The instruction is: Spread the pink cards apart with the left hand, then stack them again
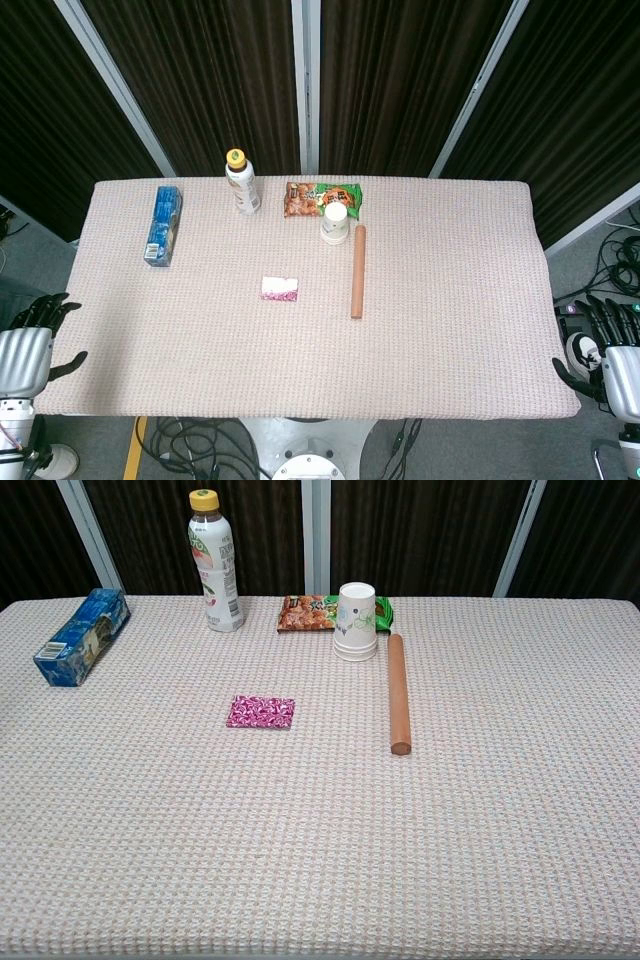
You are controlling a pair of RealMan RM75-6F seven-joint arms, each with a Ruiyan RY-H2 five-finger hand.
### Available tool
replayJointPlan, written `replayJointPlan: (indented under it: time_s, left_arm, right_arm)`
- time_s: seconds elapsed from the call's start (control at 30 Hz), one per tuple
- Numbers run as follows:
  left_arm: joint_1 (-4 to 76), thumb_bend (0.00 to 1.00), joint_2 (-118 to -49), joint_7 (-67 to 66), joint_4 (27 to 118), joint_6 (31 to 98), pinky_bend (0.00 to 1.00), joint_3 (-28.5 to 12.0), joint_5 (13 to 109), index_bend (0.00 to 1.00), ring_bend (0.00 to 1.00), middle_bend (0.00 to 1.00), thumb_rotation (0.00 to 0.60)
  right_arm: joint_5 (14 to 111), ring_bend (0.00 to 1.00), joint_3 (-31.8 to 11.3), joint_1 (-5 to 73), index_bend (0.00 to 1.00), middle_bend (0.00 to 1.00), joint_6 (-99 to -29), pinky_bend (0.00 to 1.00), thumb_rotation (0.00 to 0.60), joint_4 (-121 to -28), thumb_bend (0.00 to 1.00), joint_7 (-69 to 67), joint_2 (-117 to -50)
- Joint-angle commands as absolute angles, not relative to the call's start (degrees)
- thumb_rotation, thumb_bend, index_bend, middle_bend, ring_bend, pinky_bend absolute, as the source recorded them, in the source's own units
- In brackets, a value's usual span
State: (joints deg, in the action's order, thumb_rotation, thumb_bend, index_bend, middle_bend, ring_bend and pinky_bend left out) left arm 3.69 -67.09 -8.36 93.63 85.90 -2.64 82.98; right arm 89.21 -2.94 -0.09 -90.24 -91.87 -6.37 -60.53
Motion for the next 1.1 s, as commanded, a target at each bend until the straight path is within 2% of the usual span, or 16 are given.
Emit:
replayJointPlan:
  time_s: [0.03, 0.6, 0.77, 0.8, 0.97, 1.03, 1.1]
  left_arm:
    - [3.8, 0.21, -67.1, -8.8, 93.8, 85.6, 0.28, -2.8, 82.6, 0.32, 0.17, 0.28, 0.6]
    - [3.8, 0.2, -66.9, -8.9, 94.3, 85.7, 0.28, -2.6, 83.2, 0.32, 0.17, 0.28, 0.6]
    - [6.3, 0.2, -66.4, -7.6, 93.3, 83.4, 0.29, -3.3, 85.0, 0.32, 0.18, 0.29, 0.6]
    - [7.1, 0.2, -66.4, -7.5, 93.0, 82.9, 0.31, -3.6, 85.4, 0.32, 0.2, 0.31, 0.6]
    - [13.2, 0.2, -66.7, -4.8, 90.4, 78.3, 0.56, -5.0, 90.1, 0.32, 0.43, 0.49, 0.6]
    - [16.6, 0.21, -67.0, -3.6, 89.0, 74.9, 0.67, -5.3, 92.1, 0.32, 0.53, 0.54, 0.6]
    - [20.2, 0.24, -67.6, -2.5, 87.5, 70.8, 0.76, -5.4, 93.6, 0.32, 0.58, 0.58, 0.6]
  right_arm:
    - [89.0, 0.0, -3.1, 0.1, 0.12, 0.07, -90.0, 0.0, 0.509, -91.8, 0.16, -6.4, -60.7]
    - [89.1, 0.0, -3.0, 0.0, 0.12, 0.07, -90.2, 0.0, 0.505, -90.5, 0.16, -7.8, -61.1]
    - [89.1, 0.0, -3.2, 0.2, 0.12, 0.07, -90.2, 0.0, 0.506, -90.5, 0.16, -7.8, -60.9]
    - [89.1, 0.0, -3.3, 0.3, 0.12, 0.07, -90.2, 0.0, 0.507, -90.6, 0.16, -7.7, -60.8]
    - [89.2, 0.0, -3.4, 0.6, 0.12, 0.07, -89.9, 0.0, 0.506, -90.9, 0.16, -7.2, -60.6]
    - [89.2, 0.0, -3.4, 0.7, 0.12, 0.07, -89.8, 0.0, 0.509, -91.1, 0.16, -6.8, -60.6]
    - [89.1, 0.0, -3.3, 0.6, 0.12, 0.07, -89.8, 0.0, 0.509, -91.2, 0.16, -6.6, -60.6]
